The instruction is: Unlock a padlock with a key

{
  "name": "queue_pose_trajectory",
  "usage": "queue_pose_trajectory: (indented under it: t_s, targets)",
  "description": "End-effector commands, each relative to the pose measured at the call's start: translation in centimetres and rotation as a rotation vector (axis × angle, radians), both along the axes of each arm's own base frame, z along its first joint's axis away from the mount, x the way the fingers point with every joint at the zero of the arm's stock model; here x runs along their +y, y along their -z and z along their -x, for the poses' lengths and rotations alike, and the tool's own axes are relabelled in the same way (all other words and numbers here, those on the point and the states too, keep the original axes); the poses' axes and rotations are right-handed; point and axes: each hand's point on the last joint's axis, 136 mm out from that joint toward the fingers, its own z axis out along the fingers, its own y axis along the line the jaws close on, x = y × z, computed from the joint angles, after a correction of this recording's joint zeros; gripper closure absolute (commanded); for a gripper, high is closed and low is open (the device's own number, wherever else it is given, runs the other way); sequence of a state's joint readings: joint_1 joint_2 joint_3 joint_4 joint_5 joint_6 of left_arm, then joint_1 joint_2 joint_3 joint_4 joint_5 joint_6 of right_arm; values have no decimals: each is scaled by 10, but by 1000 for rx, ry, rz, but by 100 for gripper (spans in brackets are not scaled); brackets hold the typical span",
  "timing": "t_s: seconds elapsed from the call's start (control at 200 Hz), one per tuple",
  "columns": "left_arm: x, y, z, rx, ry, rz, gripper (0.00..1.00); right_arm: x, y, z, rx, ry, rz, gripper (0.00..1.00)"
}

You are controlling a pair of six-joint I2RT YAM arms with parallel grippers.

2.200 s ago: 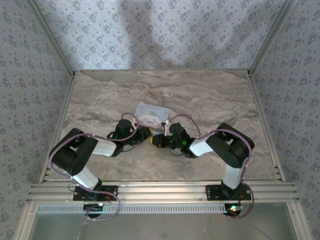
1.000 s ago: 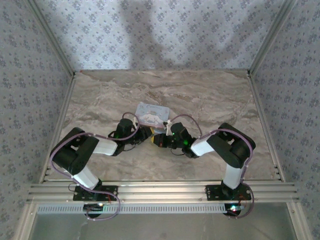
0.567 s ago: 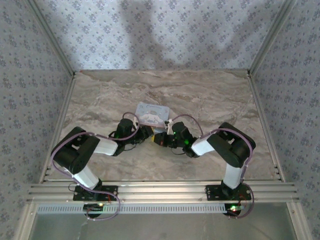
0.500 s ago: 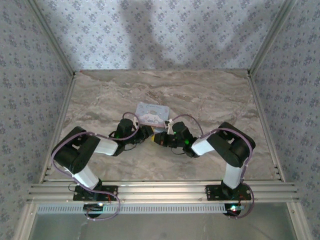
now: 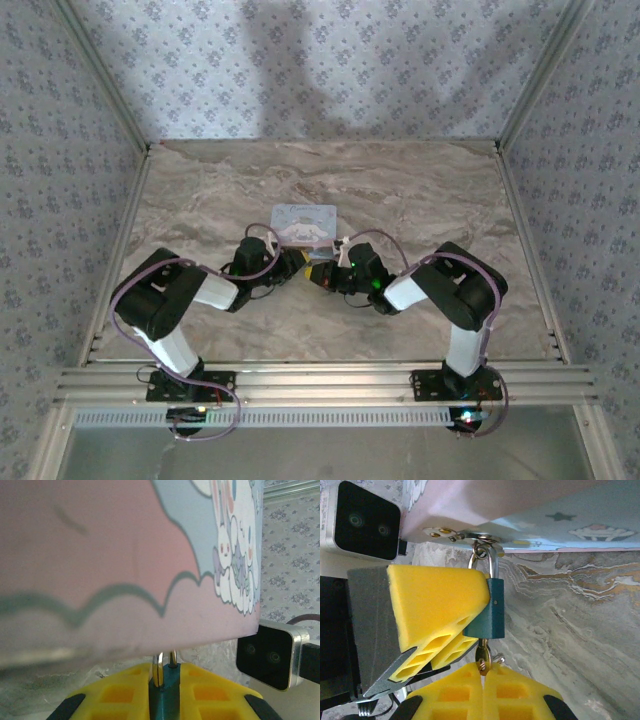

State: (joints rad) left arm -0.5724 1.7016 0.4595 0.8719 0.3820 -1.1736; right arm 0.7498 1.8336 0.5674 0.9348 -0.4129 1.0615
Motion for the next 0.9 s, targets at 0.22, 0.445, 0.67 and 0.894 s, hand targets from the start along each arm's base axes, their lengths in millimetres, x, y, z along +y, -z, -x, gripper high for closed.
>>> queue_pose_trajectory:
  t_s: [0.22,0.445,0.67,0.894]
  targets:
    - [-10,4,12,109,37,47,95,-29,12,4,-21,32,96,69]
    - [-11,0,14,155,27,44,100,-64,2,5,-215,18,378,49]
    - [-5,-4,14,184,-14,24,100,-93,-42,-1,-499,16,570,28]
    - [-4,-11,16,194,-13,7,100,-113,-92,-6,-762,51,671,4]
